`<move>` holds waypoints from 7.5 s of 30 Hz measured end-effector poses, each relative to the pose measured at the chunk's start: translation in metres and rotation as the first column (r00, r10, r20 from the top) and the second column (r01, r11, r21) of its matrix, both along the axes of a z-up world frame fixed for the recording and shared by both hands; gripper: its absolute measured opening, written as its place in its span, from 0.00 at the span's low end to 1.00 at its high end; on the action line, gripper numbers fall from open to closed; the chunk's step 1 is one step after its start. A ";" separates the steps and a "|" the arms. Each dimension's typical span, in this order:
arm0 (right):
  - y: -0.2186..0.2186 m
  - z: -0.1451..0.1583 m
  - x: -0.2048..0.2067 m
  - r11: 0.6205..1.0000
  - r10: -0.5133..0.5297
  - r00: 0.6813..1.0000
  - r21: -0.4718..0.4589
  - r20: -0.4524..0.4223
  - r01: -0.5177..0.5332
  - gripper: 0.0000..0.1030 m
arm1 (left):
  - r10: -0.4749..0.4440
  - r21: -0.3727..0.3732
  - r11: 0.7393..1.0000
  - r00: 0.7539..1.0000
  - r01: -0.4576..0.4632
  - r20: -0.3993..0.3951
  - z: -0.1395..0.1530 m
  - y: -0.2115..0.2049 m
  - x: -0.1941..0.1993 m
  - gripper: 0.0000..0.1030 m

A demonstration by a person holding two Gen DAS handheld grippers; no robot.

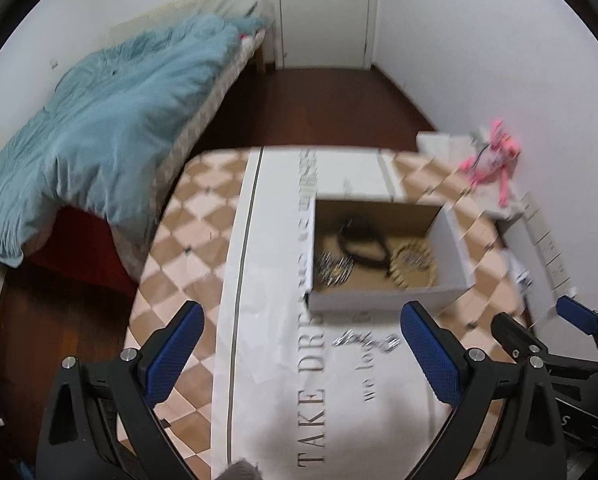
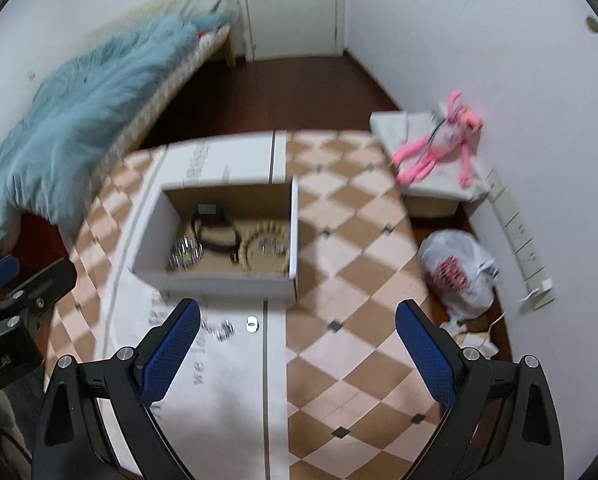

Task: Organize jewelry

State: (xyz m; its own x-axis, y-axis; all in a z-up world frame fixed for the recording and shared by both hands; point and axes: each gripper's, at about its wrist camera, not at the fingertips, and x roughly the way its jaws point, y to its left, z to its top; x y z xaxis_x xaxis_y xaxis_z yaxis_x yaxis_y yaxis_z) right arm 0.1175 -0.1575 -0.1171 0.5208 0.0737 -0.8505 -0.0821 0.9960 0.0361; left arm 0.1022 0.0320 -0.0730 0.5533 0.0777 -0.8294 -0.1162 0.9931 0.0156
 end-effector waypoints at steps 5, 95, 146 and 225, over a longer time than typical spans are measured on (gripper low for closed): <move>0.013 -0.067 0.012 0.999 0.047 0.996 0.022 -0.072 -0.046 0.96 | 0.023 0.027 0.999 0.991 -0.020 -0.134 -0.065 0.007 0.008 0.97; -0.087 -0.083 -0.004 0.954 -0.204 0.978 0.214 -0.048 0.209 0.13 | -0.251 -0.044 0.968 0.956 0.247 -0.151 -0.120 -0.077 0.029 0.05; 0.029 -0.027 0.160 0.982 0.140 0.974 0.154 -0.177 -0.113 0.36 | -0.117 -0.188 0.979 0.977 0.083 -0.180 -0.037 0.021 0.132 0.37; -0.017 0.194 -0.089 0.996 -0.073 0.970 -0.026 0.230 0.081 1.00 | -0.002 -0.024 1.000 0.995 0.004 0.103 0.144 0.001 -0.062 0.94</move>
